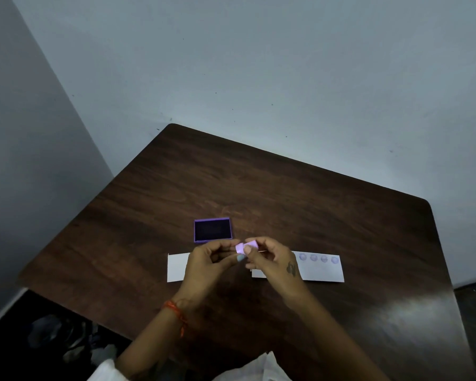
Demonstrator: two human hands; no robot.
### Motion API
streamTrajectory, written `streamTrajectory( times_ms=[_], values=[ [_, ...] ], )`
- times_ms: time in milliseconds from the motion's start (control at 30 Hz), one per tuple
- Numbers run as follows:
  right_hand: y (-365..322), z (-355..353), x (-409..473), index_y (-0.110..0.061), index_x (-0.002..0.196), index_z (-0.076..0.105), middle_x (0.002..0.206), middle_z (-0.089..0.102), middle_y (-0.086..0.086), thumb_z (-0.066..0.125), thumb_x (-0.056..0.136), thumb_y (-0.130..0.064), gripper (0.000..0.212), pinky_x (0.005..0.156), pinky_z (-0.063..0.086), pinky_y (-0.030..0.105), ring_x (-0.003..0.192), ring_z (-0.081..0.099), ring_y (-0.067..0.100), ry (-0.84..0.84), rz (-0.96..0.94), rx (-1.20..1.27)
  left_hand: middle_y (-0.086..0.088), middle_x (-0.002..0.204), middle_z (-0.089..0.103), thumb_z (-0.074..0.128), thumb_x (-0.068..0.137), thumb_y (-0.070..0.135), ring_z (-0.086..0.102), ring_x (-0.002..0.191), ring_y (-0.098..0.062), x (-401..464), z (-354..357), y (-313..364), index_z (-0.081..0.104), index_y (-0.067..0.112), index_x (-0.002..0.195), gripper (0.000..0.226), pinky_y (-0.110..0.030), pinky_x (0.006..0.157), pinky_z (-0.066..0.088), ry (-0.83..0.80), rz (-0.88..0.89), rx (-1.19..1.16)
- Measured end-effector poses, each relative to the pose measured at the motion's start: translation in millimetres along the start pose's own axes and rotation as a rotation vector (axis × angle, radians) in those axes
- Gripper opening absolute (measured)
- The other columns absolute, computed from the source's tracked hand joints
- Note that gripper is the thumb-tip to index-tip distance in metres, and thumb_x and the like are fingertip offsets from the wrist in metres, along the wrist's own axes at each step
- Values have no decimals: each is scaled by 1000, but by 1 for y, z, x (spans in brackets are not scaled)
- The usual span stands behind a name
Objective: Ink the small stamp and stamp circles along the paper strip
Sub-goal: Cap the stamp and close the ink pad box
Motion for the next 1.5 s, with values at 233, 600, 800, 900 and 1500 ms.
streamTrajectory(
  times_ms=[233,600,800,900,1500],
  values=[
    [6,-3,-4,-20,91,71,88,76,3,70,80,-14,13,68,59,23,82,73,17,1,15,157,5,92,75,75,72,6,70,90,-10,-1,-1,-11,71,19,98,29,-17,78,55,-7,-40,-14],
    [12,-1,-3,-22,88,70,90,75,5,68,82,-14,11,65,59,21,79,73,13,-18,68,133,-3,100,74,74,73,7,69,95,-14,-5,2,-15,70,13,103,31,-29,88,54,-32,-89,-55],
    [16,2,0,-23,99,69,103,71,7,70,79,-11,23,76,61,30,91,71,18,-108,138,123,-3,101,74,74,73,7,68,97,-16,-3,-2,-24,71,14,102,30,-38,94,53,-14,-142,-71],
    [17,2,-2,-23,95,71,100,73,7,69,79,-5,24,74,60,28,90,72,19,-128,128,161,-3,101,74,76,72,8,68,98,-18,-4,-2,-31,72,16,99,29,-42,95,52,-16,-181,-77],
    [18,12,21,-35,78,66,81,69,-18,75,74,-24,15,72,49,13,81,64,-2,2,41,-260,4,101,72,81,65,8,68,90,-4,1,-14,-35,69,26,100,41,-22,78,57,135,-60,29]
  ],
)
Point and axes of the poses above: each hand's wrist, its own x-axis towards the middle knuckle, its own z-axis out of the palm, y = z × x, the point moved 8 cm from there along x, towards the middle knuckle
